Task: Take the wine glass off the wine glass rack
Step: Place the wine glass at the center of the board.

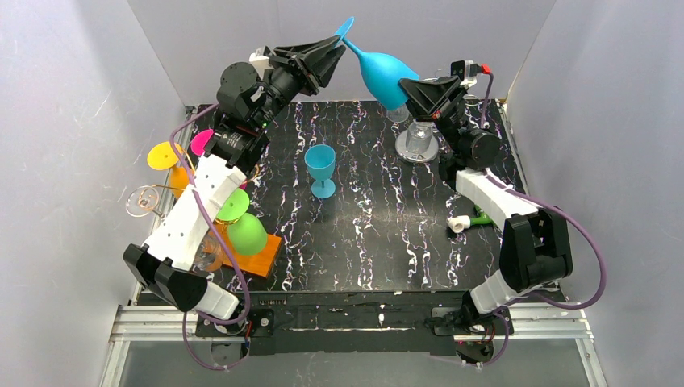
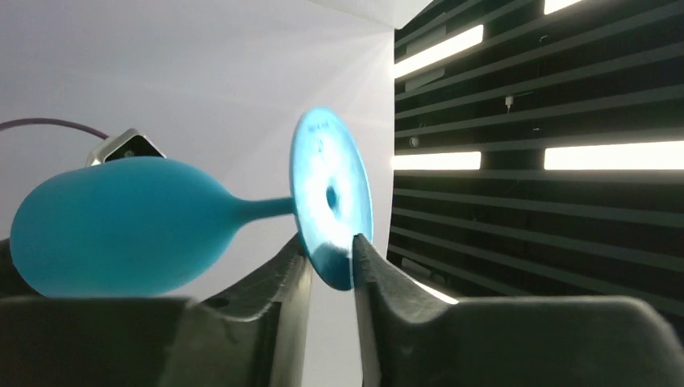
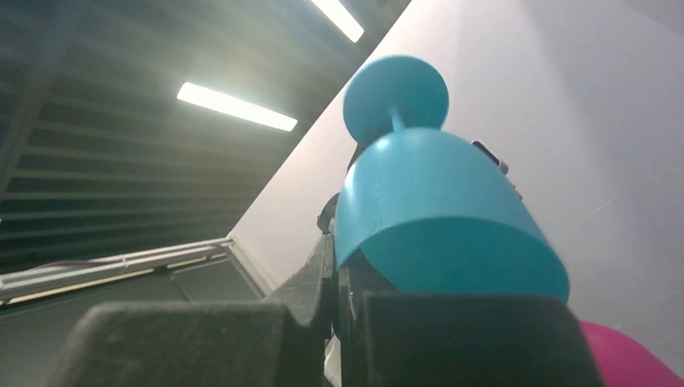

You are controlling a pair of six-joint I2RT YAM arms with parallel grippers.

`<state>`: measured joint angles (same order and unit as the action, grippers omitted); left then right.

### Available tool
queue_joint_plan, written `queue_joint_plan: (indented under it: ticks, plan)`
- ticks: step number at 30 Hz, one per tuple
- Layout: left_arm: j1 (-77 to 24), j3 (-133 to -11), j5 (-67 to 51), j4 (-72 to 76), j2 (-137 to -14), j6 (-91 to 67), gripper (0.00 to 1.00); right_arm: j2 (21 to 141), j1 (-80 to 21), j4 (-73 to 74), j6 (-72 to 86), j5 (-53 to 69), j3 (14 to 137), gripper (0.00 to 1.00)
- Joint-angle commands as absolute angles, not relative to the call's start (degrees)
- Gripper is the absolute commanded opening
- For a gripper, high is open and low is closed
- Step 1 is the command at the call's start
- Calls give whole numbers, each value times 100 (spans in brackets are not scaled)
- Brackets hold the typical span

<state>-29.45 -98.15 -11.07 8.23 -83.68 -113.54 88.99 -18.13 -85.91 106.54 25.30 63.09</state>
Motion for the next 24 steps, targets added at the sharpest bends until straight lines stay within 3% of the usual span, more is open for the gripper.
queue_joint_plan:
  ticks: [1,6,7,10,16,19,24]
  plan:
    - [-3071,-9670,-1496,1159,-8157,-11096,36,8795,-1815,-9005,10616,2294,6425,1]
    - [-3089,-9675,-2012,1138,-8084,-10141,80,8438,-1749,-7987,10020,2569,6467,1]
    - [-3100,-9739,-2230,1096,-8092,-9892,95,8305,-1724,-7547,9776,2635,6483,1]
    - [-3193,-9767,-2658,468,-7956,-8946,98,7834,-1684,-5485,8382,2827,6804,1]
    - [-3537,-10205,-2121,-2437,-7457,-6085,98,7526,-1703,332,5400,2155,8713,1]
    - [-3962,-10468,-1414,-3717,-7345,-4777,98,7836,-1882,2035,4429,1757,9830,1]
    - [-4566,-10723,-188,-5081,-7232,-3505,98,8449,-2678,3677,3489,877,10808,1]
